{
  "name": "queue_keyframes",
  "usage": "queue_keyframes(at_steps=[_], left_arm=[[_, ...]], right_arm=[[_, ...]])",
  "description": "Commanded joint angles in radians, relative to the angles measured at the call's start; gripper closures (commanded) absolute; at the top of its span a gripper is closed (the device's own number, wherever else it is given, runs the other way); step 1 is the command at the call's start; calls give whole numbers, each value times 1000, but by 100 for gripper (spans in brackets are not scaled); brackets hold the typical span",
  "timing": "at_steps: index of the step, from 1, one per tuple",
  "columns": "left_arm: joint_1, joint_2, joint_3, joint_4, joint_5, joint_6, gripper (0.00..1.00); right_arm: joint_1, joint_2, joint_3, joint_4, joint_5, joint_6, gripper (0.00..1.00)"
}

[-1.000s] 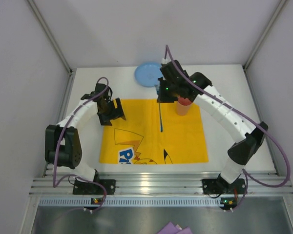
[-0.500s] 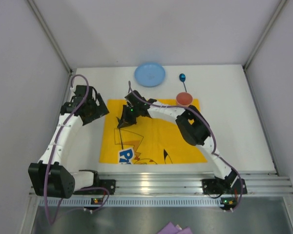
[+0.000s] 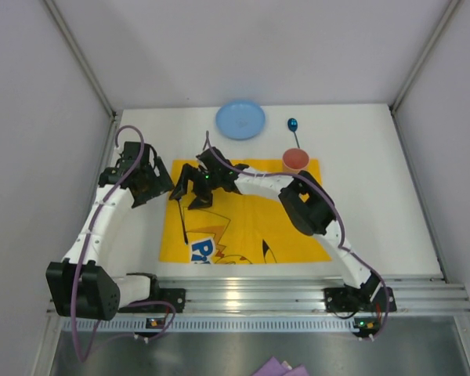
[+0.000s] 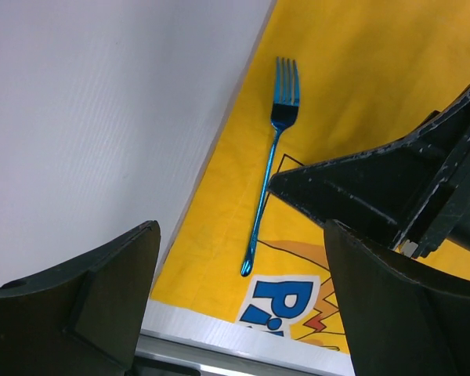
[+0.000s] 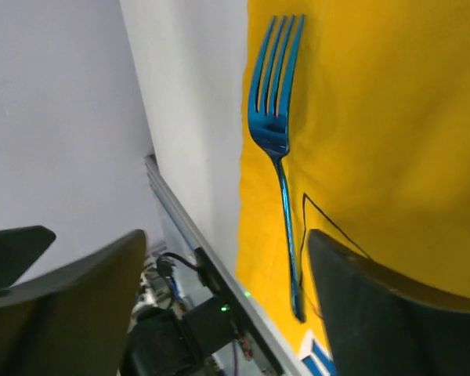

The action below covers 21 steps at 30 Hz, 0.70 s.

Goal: Set the dinner table for one person

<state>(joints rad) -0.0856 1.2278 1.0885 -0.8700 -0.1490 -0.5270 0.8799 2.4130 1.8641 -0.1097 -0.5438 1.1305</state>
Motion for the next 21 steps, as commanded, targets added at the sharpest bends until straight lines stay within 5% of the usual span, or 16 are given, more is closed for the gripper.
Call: queue_keyframes(at_steps=[1, 7, 10, 15, 21], left_arm=[[6, -2, 10, 32, 15, -21, 10], [6, 33, 93, 72, 64, -44, 10], [3, 73, 140, 179, 144, -73, 10], [-14, 206, 260, 387, 261, -152, 10], [-40, 566, 450, 583, 287, -252, 10]], right_arm=[[8, -46, 32, -31, -15, -44, 6], [-5, -89, 201, -189, -84, -190, 0], [-53, -254, 176, -257, -70, -298, 0], [-217, -633, -31, -372, 8, -473, 0], [-502, -955, -284, -485, 91, -567, 0]])
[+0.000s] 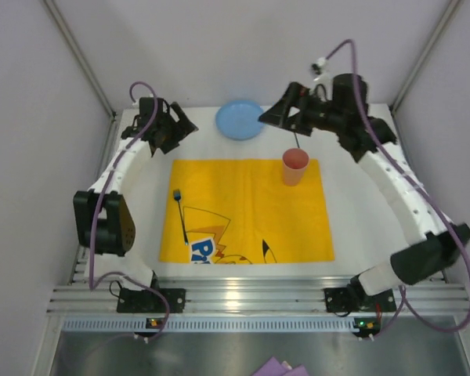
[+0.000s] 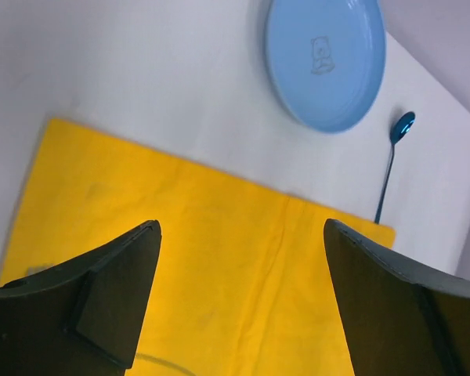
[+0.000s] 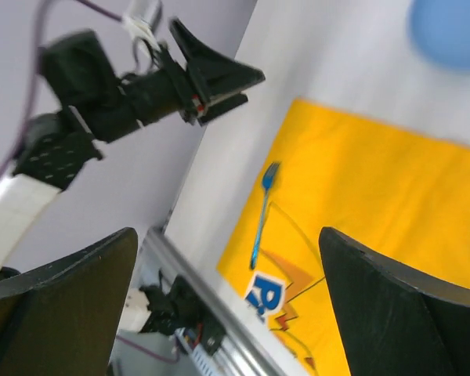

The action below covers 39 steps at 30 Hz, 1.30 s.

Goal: Set the dinner table for one person

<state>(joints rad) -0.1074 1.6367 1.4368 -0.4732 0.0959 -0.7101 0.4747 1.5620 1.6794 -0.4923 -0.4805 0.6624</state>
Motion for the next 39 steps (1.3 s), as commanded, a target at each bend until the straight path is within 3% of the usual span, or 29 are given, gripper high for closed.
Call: queue_keyframes(at_steps=[1, 4, 8, 11, 16, 17, 20, 23, 24, 31, 39], left_arm=[[-20, 210, 144, 223, 63, -100, 10], [-40, 440, 339, 263, 106, -129, 10], [-61, 759, 774, 164, 142, -161, 11], [-64, 942, 934, 151, 136, -206, 12], [-67, 1058, 955, 223, 174, -264, 25], [-69, 1066, 958, 226, 180, -259, 34], [-71, 1088, 959, 208, 200, -207, 38], [-68, 1103, 974, 162, 217, -155, 79], [-66, 1106, 978, 145, 217, -149, 100], [-31, 980, 874, 131, 301, -222, 100], [40, 705, 686, 87, 309, -232, 100]], right_arm=[[-137, -132, -128, -107, 25, -104, 0], [-267, -215, -214, -144, 57, -141, 0], [-379, -247, -242, -221, 143, -142, 0], [-439, -244, -268, -221, 178, -124, 0], [-467, -172, -218, -229, 246, -139, 0], [-467, -127, -205, -221, 273, -148, 0], [-467, 20, -137, -187, 283, -176, 0], [-459, 213, -25, -146, 276, -196, 0], [-440, 269, 18, -141, 279, -222, 0], [-274, 801, 671, -314, 378, -359, 0], [-170, 972, 674, -285, 480, -369, 1]])
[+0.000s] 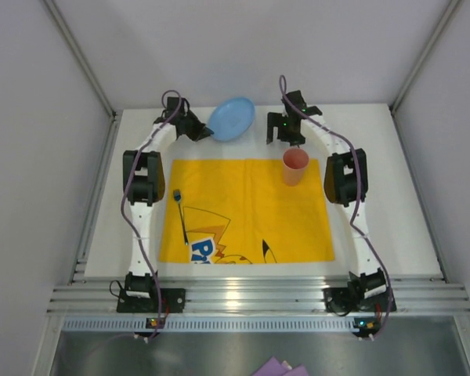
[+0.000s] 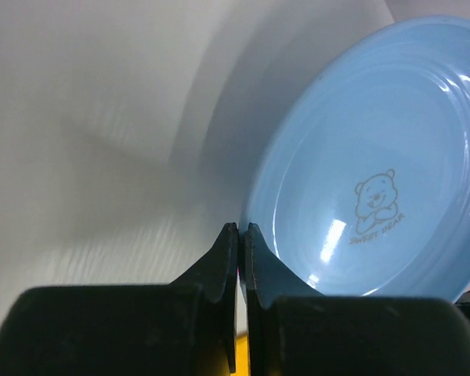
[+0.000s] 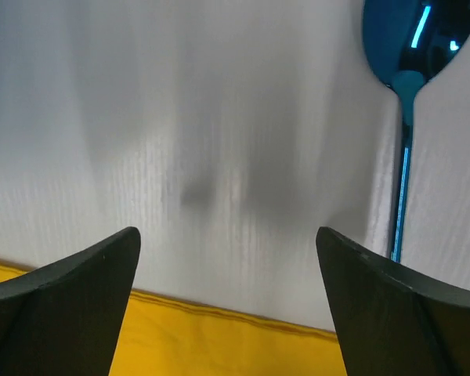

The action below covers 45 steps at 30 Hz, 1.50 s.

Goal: Set the dinner table for one person

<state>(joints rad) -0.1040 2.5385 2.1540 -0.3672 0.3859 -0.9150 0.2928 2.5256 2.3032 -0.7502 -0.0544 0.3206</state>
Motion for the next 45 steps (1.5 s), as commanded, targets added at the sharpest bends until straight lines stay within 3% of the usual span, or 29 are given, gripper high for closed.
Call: queue_keyframes(at_steps=[1, 5, 11, 18, 23, 31, 37, 41, 43, 44, 45], left_arm=[[41, -223, -66, -38, 10, -18, 100], [46, -351, -196, -84, -13, 18, 100], [38, -573, -410, -72, -38, 79, 100], [40, -736, -581, -73, -68, 104, 100], [36, -830, -709, -62, -35, 117, 100], [-58, -877, -945, -75, 4, 235, 100], [-250, -793, -965, -85, -48, 280, 100], [-295, -730, -942, -125, -76, 278, 99], [-312, -719, -945, -150, -116, 274, 89], [-315, -724, -951, -157, -149, 272, 69], [-318, -730, -971, -159, -166, 271, 58]], right_arm=[[14, 24, 42, -41, 86, -25, 7], [29, 27, 13, -55, 177, -5, 21], [17, -59, -30, -25, 153, 6, 17], [-6, -172, -25, 25, 114, 40, 16], [-24, -189, -16, 25, 172, 35, 16], [-37, -85, -10, -21, 251, -9, 16], [-18, -24, -18, -29, 232, -26, 21], [-6, -11, -30, -29, 217, -38, 30], [-6, -4, -36, -28, 212, -41, 37], [-4, -1, -37, -28, 212, -48, 41], [-4, -1, -36, -31, 215, -51, 44]])
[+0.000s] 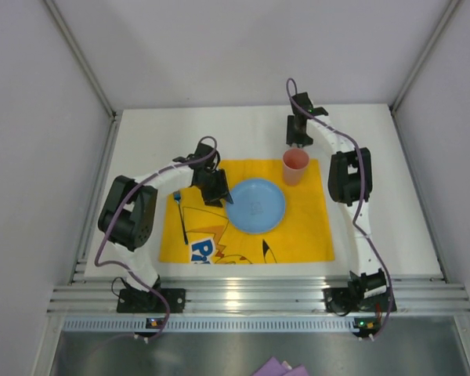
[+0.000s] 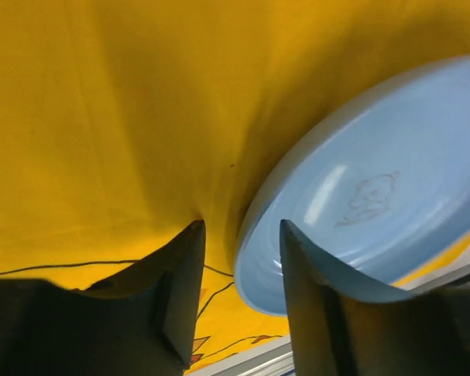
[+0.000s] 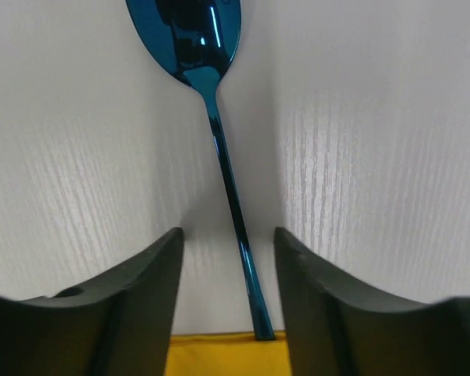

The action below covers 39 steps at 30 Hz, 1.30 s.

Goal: Set the dinner table for one person

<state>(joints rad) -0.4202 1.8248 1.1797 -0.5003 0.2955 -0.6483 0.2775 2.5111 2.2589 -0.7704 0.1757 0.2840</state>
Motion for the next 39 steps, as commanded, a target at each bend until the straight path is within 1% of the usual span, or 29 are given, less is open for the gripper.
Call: queue_keyframes(at_steps=[1, 2, 3, 6, 8, 11, 12, 13, 18, 20, 24, 30, 36, 39], left_arm=[[-5, -33, -8, -29, -93, 1, 49], [-5, -39, -18, -30, -116, -7, 40], [-5, -47, -34, -33, -125, -8, 38], [-6, -74, -58, -40, -150, -24, 37], [-6, -90, -66, -46, -157, -30, 37], [-5, -107, -77, -64, -174, -36, 39], [-6, -111, -86, -67, -177, -36, 40], [-6, -128, -91, -72, -185, -37, 40], [-6, -163, -98, -89, -199, -30, 40], [-6, -168, -89, -95, -200, -25, 40], [-6, -183, -57, -112, -211, -7, 40], [-6, -168, 9, -152, -228, 7, 41], [-6, -165, 35, -150, -220, 13, 42], [-8, -162, 54, -155, -225, 18, 42]], right_arm=[[14, 20, 8, -10, -15, -20, 54], [15, 20, 10, -13, -12, -23, 58], [17, 25, 11, -23, -7, -29, 65], [34, 34, 7, -38, 14, -58, 75], [43, 34, -12, -36, 21, -75, 77], [49, 48, -25, -47, 22, -78, 91], [48, 55, -27, -52, 22, -80, 97], [49, 57, -25, -53, 27, -78, 99], [43, 68, -6, -56, 21, -83, 100], [37, 52, -1, -59, 50, -89, 100], [-20, -13, -7, -35, 94, -95, 100], [-112, -98, 10, -29, 76, -97, 100], [-144, -225, -84, -26, 79, -114, 100], [-147, -325, -175, -21, 84, -114, 100]])
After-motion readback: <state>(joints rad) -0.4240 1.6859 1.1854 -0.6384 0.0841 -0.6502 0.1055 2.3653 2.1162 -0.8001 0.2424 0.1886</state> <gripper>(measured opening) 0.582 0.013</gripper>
